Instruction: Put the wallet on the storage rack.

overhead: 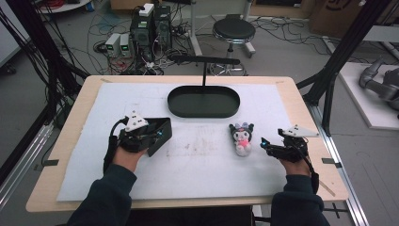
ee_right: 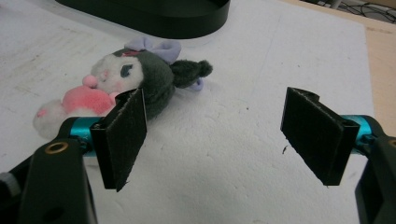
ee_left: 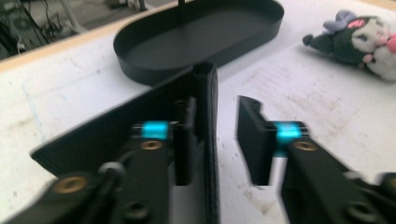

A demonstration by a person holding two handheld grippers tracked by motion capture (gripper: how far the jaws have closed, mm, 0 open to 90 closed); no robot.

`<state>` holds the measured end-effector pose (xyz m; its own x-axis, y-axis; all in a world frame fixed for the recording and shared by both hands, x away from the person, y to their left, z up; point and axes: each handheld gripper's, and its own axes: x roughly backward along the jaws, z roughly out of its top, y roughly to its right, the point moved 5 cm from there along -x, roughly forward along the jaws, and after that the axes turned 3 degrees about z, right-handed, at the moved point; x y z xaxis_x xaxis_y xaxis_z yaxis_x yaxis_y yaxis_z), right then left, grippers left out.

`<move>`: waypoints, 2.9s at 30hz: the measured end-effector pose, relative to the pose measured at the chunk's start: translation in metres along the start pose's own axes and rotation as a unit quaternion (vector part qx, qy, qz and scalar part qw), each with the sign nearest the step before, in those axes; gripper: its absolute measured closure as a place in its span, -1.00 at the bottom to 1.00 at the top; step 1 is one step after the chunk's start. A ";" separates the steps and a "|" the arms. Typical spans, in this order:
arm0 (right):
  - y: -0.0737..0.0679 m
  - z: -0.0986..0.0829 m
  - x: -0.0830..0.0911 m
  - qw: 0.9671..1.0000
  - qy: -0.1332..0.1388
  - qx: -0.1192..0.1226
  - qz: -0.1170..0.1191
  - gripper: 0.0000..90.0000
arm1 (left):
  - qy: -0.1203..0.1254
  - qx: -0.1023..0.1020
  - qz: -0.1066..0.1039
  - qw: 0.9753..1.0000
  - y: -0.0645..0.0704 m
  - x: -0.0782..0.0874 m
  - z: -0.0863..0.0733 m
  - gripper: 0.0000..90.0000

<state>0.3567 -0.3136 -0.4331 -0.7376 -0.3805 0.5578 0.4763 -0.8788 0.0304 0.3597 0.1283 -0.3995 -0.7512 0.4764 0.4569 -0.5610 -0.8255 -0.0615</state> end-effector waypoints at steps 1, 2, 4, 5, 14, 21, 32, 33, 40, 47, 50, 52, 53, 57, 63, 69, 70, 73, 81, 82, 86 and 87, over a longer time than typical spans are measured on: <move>0.000 0.000 0.000 1.000 0.000 0.001 0.001 -0.49 | 0.007 -0.009 0.001 1.000 0.000 0.001 0.001 0.23; 0.000 0.000 0.000 1.000 0.000 0.003 0.000 -0.49 | 0.016 -0.020 0.003 1.000 -0.001 0.002 0.002 0.13; 0.000 0.000 -0.001 1.000 0.000 0.002 0.000 -0.49 | 0.032 -0.037 0.014 0.999 -0.005 0.004 0.004 -0.01; 0.000 0.000 -0.001 1.000 0.000 0.003 0.001 -0.49 | 0.046 -0.039 0.014 0.998 -0.009 0.005 0.006 -0.08; 0.000 -0.001 -0.001 1.000 -0.003 -0.001 0.004 -0.49 | 0.044 -0.009 0.004 0.999 -0.038 0.006 -0.002 -0.52; -0.002 0.000 -0.003 1.000 -0.006 0.003 0.007 -0.49 | 0.036 -0.019 0.000 0.999 -0.029 0.002 -0.003 -0.64; -0.002 0.000 -0.003 1.000 -0.007 0.004 0.007 -0.49 | 0.010 -0.034 0.028 0.999 -0.043 -0.014 -0.009 -0.64; -0.002 -0.001 -0.003 1.000 -0.007 0.004 0.007 -0.48 | 0.010 -0.038 0.030 0.999 -0.043 -0.015 -0.009 -0.64; -0.002 0.000 -0.003 1.000 -0.006 0.004 0.008 -0.48 | 0.003 -0.048 0.020 0.999 -0.045 -0.018 -0.008 -0.45; -0.002 -0.001 -0.004 1.000 -0.008 0.004 0.008 -0.48 | 0.006 -0.067 0.030 0.997 -0.046 -0.019 -0.004 -0.40; -0.002 0.000 -0.004 1.000 -0.007 0.005 0.009 -0.48 | -0.011 -0.066 0.028 0.997 -0.050 -0.023 -0.005 -0.40; -0.002 -0.001 -0.004 1.000 -0.007 0.004 0.009 -0.48 | -0.012 -0.065 0.030 0.997 -0.050 -0.024 -0.005 -0.37; -0.002 -0.001 -0.004 1.000 -0.007 0.003 0.009 -0.48 | -0.016 -0.066 0.027 0.997 -0.051 -0.023 -0.005 -0.34; -0.001 -0.002 -0.003 1.000 -0.008 0.002 0.009 -0.48 | -0.026 -0.060 0.013 0.998 -0.050 -0.018 -0.006 0.20; -0.002 -0.001 -0.003 1.000 -0.008 0.002 0.009 -0.48 | -0.028 -0.034 -0.011 0.999 -0.047 -0.011 -0.005 0.70; -0.002 -0.001 -0.004 1.000 -0.007 0.005 0.009 -0.48 | -0.009 -0.012 -0.018 1.000 -0.037 -0.011 -0.008 0.70; -0.002 -0.001 -0.004 1.000 -0.008 0.004 0.010 -0.48 | -0.008 -0.007 -0.017 1.000 -0.037 -0.012 -0.009 0.48; -0.002 -0.001 -0.004 1.000 -0.007 0.004 0.010 -0.48 | -0.032 -0.011 -0.034 0.999 -0.031 -0.017 -0.015 0.27; -0.002 -0.001 -0.003 1.000 -0.008 0.001 0.009 -0.48 | -0.026 -0.015 -0.020 0.999 -0.025 -0.019 -0.011 0.73; -0.002 -0.001 -0.003 1.000 -0.008 0.001 0.008 -0.48 | -0.020 -0.011 -0.018 1.000 -0.025 -0.019 -0.010 0.74; -0.001 -0.002 -0.004 1.000 -0.007 0.001 0.009 -0.48 | 0.015 0.021 -0.025 0.999 -0.025 -0.018 0.002 0.74; -0.001 -0.002 -0.004 1.000 -0.007 0.000 0.009 -0.48 | 0.021 0.027 -0.026 0.999 -0.025 -0.019 0.005 0.74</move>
<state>0.3584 -0.3121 -0.4366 -0.7213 -0.3926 0.5706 0.4900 -0.8715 0.0197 0.3897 0.1388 -0.4019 -0.7365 0.5302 0.4201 -0.5805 -0.8142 0.0099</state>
